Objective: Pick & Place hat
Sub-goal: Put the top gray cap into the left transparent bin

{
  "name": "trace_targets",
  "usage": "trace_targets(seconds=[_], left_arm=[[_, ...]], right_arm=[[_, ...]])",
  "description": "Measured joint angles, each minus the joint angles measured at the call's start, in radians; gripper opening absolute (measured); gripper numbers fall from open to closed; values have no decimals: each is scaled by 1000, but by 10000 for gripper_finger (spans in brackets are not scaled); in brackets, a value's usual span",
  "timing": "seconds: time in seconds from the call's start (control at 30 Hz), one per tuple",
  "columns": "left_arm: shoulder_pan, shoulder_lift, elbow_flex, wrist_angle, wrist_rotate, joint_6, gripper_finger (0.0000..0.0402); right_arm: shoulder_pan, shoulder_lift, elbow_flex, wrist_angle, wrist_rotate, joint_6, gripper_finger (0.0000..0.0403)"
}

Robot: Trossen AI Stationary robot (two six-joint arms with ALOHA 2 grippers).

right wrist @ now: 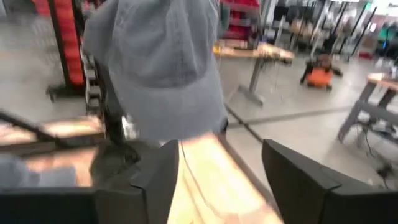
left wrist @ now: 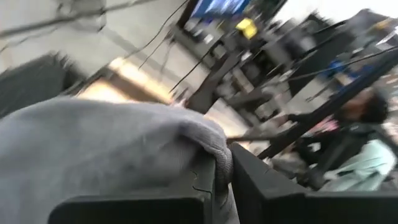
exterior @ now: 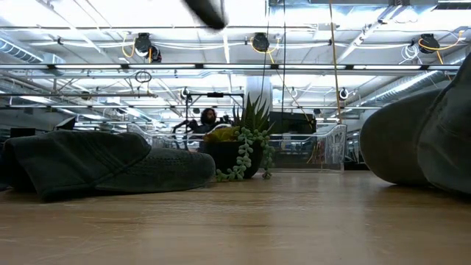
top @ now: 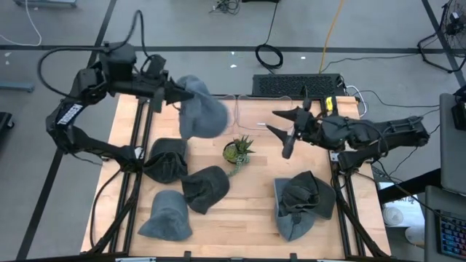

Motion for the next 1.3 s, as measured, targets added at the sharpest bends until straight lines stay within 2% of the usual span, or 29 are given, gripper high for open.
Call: trace_targets(seconds=[0.27, 0.5, 0.7, 0.97, 1.13, 1.3], left_arm=[[0, 36, 1, -250, -87, 71, 25], [0, 82, -2, -321, -155, 205, 25], [57, 131, -4, -339, -213, 353, 25], [211, 191, -5, -430, -263, 508, 25], [310, 229, -19, -424, -226, 576, 25], [378, 248, -106, -407, -169, 579, 25]], right_arm=[[0, -57, 0, -219, -14, 140, 285], [0, -154, -43, -340, -33, 235, 298], [0, -255, -135, -326, -36, 244, 288], [0, -294, -226, -271, -60, 226, 288], [0, -295, -278, -207, -60, 208, 284], [0, -295, -308, -178, -60, 209, 282]])
